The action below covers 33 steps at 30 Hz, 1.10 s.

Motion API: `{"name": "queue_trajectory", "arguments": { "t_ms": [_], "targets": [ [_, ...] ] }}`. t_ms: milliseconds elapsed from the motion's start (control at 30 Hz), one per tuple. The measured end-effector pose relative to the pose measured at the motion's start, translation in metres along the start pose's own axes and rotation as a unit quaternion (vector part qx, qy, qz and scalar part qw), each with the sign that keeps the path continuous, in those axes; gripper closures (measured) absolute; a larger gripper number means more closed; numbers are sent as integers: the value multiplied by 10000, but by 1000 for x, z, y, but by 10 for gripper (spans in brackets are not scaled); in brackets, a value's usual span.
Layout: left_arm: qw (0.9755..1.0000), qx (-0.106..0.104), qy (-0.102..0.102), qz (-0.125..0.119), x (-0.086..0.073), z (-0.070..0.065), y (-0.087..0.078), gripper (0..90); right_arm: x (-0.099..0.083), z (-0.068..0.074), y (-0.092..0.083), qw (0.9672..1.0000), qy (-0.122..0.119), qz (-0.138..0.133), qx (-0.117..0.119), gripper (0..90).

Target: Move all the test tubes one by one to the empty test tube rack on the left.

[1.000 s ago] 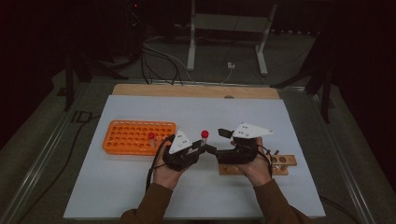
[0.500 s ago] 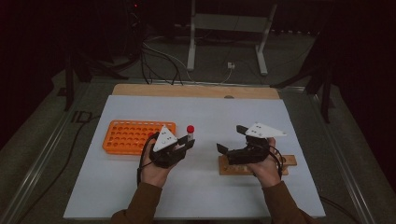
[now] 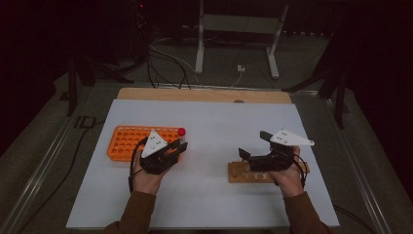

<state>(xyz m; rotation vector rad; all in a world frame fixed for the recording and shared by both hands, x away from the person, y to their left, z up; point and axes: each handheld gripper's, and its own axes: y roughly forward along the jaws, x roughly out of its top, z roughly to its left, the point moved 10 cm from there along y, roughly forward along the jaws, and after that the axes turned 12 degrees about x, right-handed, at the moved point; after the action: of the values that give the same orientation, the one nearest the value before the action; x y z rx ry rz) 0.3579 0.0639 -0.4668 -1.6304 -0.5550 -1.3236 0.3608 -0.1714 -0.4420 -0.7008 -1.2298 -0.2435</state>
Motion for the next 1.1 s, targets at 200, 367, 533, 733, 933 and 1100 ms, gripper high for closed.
{"name": "queue_trajectory", "arguments": {
  "t_ms": [200, 367, 533, 733, 933, 1100],
  "targets": [
    [9998, 163, -71, 23, -4, 16, -7, 752, -3, -5, -6, 10000, 57, -22, -69, 5],
    [9994, 308, -138, 59, -9, 30, -12, 752, -4, -8, -10, 9999, 92, -45, -105, 5],
    [9987, 446, -217, 70, -14, 44, -18, 752, -6, -10, -13, 9998, 104, -62, -125, 5],
    [9977, 591, -319, 83, -22, 60, -25, 752, -9, -15, -17, 9997, 132, -70, -180, 5],
    [9965, 748, -365, 104, -29, 71, -26, 752, -11, -18, -21, 9995, 184, -103, -225, 5],
    [9958, 857, -315, 59, -32, 77, -24, 752, -11, -19, -23, 9995, 195, -107, -225, 5]
  ]
}}
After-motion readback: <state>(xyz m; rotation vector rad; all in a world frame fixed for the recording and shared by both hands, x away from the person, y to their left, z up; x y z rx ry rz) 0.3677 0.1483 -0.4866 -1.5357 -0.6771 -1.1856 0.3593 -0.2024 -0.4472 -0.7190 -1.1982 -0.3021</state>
